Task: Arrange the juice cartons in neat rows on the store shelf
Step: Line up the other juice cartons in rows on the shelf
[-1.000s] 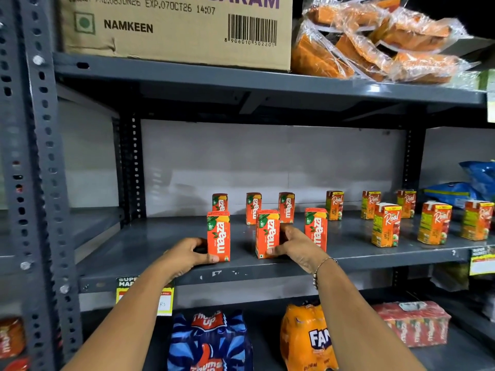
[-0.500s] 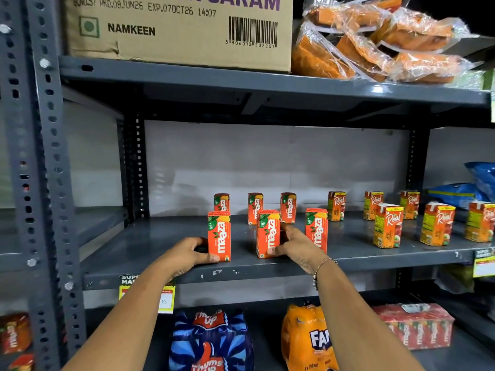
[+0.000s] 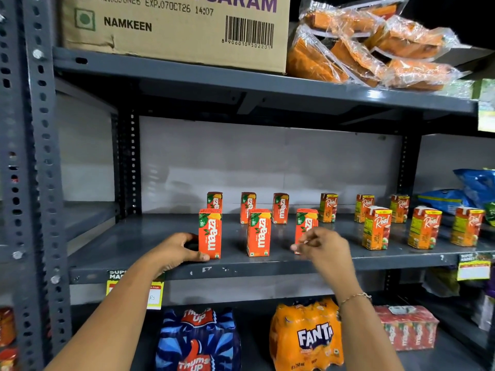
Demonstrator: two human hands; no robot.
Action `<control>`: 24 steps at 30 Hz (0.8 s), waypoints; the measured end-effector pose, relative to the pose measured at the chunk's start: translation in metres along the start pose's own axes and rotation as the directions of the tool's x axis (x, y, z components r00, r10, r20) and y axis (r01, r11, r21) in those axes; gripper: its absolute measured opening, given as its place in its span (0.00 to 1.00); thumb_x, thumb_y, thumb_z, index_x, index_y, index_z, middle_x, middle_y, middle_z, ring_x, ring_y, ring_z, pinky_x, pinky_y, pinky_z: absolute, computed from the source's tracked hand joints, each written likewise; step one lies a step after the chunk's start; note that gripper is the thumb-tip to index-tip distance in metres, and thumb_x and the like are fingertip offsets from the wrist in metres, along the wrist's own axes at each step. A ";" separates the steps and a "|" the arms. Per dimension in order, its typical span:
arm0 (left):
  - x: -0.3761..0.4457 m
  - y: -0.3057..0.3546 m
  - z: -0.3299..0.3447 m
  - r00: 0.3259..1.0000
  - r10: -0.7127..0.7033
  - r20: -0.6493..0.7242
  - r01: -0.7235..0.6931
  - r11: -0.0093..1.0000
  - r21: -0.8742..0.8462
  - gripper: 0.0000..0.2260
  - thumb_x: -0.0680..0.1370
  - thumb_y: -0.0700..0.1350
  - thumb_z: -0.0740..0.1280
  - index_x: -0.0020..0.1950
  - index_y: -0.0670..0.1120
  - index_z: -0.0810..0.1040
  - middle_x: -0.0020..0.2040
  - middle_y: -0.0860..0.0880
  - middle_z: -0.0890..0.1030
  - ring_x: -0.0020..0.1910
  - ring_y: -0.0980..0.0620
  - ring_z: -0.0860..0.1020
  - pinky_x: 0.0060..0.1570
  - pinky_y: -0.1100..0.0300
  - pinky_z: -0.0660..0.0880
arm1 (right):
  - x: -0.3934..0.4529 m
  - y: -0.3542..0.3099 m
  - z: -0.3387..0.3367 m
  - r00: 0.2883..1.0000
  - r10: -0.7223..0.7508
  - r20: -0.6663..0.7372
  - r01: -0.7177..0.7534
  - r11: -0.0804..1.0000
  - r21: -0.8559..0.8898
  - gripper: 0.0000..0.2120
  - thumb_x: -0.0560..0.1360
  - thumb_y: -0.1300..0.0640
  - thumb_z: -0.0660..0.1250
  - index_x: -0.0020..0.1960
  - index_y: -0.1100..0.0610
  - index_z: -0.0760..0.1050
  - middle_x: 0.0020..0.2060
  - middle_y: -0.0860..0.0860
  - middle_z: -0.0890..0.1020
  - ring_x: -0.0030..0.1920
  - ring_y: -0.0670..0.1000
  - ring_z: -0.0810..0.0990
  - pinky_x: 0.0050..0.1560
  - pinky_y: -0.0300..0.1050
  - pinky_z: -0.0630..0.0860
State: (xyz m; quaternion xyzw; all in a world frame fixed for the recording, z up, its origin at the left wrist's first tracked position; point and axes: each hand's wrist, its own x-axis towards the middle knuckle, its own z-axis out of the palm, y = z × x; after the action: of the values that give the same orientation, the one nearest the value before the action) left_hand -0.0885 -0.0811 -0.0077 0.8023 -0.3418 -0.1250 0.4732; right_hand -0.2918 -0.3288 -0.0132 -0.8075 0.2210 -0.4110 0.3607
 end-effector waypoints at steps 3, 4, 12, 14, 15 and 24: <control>0.001 0.002 -0.001 1.000 -0.010 0.002 0.010 1.000 0.005 0.19 0.66 0.47 0.77 0.55 0.51 0.78 0.52 0.56 0.78 0.49 0.60 0.75 0.53 0.61 0.67 | 0.017 0.018 -0.018 0.978 0.079 -0.191 -0.083 0.996 -0.012 0.18 0.64 0.54 0.79 0.45 0.53 0.71 0.39 0.49 0.80 0.43 0.53 0.81 0.39 0.44 0.75; 0.001 0.002 -0.002 1.000 -0.012 -0.001 0.012 1.000 0.009 0.19 0.66 0.47 0.77 0.54 0.51 0.78 0.52 0.55 0.78 0.48 0.61 0.75 0.52 0.61 0.67 | 0.023 0.021 -0.018 0.980 0.115 -0.159 -0.115 0.993 0.007 0.24 0.63 0.52 0.80 0.50 0.54 0.70 0.45 0.49 0.79 0.47 0.53 0.80 0.43 0.45 0.76; 0.002 0.000 -0.002 1.000 -0.022 -0.009 0.022 0.999 0.030 0.17 0.66 0.47 0.77 0.51 0.53 0.77 0.49 0.56 0.78 0.48 0.60 0.76 0.57 0.58 0.67 | 0.046 0.038 0.023 0.991 0.129 -0.022 -0.130 0.991 -0.040 0.30 0.63 0.39 0.76 0.56 0.47 0.63 0.47 0.44 0.76 0.43 0.46 0.76 0.47 0.45 0.75; 0.003 -0.001 -0.001 1.000 -0.020 -0.013 0.020 0.999 0.040 0.18 0.66 0.48 0.77 0.52 0.52 0.78 0.49 0.56 0.78 0.49 0.59 0.76 0.57 0.58 0.66 | 0.047 0.041 0.025 0.992 0.125 -0.027 -0.126 0.991 -0.048 0.28 0.64 0.38 0.75 0.55 0.45 0.63 0.46 0.43 0.76 0.42 0.45 0.76 0.46 0.45 0.73; 0.002 -0.001 -0.001 1.000 -0.019 -0.013 0.019 0.999 0.041 0.18 0.65 0.48 0.77 0.53 0.52 0.78 0.49 0.57 0.77 0.48 0.61 0.75 0.56 0.58 0.66 | 0.048 0.042 0.025 0.991 0.128 -0.027 -0.130 0.991 -0.046 0.27 0.65 0.38 0.74 0.54 0.45 0.63 0.46 0.43 0.75 0.41 0.45 0.75 0.46 0.44 0.73; 0.001 0.001 0.000 1.000 -0.007 -0.020 0.007 1.000 0.024 0.15 0.66 0.47 0.77 0.47 0.54 0.77 0.57 0.52 0.78 0.49 0.59 0.73 0.56 0.59 0.64 | 0.056 0.045 0.023 0.984 0.146 0.098 -0.149 0.989 0.026 0.25 0.68 0.41 0.73 0.57 0.45 0.63 0.49 0.44 0.76 0.47 0.47 0.77 0.50 0.45 0.72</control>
State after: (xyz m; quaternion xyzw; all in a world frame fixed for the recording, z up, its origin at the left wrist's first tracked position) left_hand -0.0887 -0.0819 -0.0067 0.8103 -0.3358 -0.1146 0.4664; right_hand -0.2444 -0.3853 -0.0289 -0.8018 0.2557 -0.3475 0.4135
